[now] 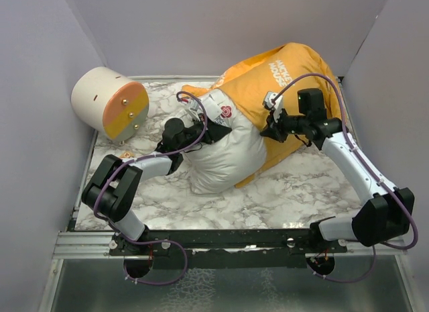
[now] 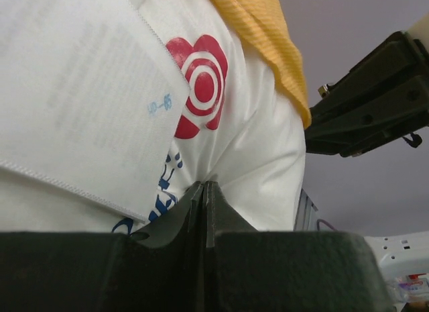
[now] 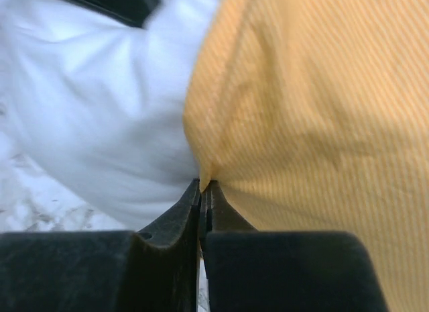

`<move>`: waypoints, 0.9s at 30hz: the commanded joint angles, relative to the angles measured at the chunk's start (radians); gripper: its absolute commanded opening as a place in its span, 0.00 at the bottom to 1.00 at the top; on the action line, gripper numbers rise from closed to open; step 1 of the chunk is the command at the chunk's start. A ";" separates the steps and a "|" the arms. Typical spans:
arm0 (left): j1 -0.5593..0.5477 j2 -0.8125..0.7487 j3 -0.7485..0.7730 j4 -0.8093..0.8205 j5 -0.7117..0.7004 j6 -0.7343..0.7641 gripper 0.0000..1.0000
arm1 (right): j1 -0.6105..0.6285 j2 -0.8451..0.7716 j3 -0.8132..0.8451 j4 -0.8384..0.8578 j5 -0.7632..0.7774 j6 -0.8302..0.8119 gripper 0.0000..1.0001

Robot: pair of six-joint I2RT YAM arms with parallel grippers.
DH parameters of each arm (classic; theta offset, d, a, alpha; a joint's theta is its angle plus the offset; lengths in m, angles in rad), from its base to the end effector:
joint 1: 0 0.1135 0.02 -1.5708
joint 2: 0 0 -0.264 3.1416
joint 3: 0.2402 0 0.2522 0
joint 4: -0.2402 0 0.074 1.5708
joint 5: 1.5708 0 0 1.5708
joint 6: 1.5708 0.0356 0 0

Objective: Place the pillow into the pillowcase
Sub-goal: Stuff the pillow into the pillowcase.

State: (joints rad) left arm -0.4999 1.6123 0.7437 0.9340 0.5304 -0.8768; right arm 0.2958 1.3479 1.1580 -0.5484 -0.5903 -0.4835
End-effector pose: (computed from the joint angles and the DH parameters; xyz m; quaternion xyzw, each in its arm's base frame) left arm 0.2893 -0.1785 0.2359 0.0643 0.6839 -0.5858 0.4301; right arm 0.2718 0.1035 0.3139 -0.4412 0.7648 0.2286 0.4101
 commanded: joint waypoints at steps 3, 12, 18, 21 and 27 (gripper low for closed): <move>-0.046 0.067 0.044 -0.220 0.100 -0.001 0.06 | 0.046 0.053 0.246 -0.176 -0.558 -0.011 0.01; -0.097 0.063 0.235 -0.377 0.014 0.047 0.06 | 0.132 0.219 0.496 -0.131 -0.684 0.142 0.01; -0.093 -0.037 0.102 -0.359 -0.065 0.078 0.27 | -0.025 0.110 0.110 -0.035 -0.513 0.164 0.01; -0.081 -0.172 0.048 -0.478 -0.127 0.167 0.53 | -0.083 0.032 -0.005 0.005 -0.511 0.159 0.01; -0.066 -0.566 0.030 -0.859 -0.218 0.307 0.80 | -0.098 -0.041 -0.049 0.044 -0.551 0.170 0.01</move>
State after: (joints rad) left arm -0.5697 1.2636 0.7944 0.4225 0.3988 -0.6865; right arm 0.2070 1.3499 1.1152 -0.5880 -1.0939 -0.3260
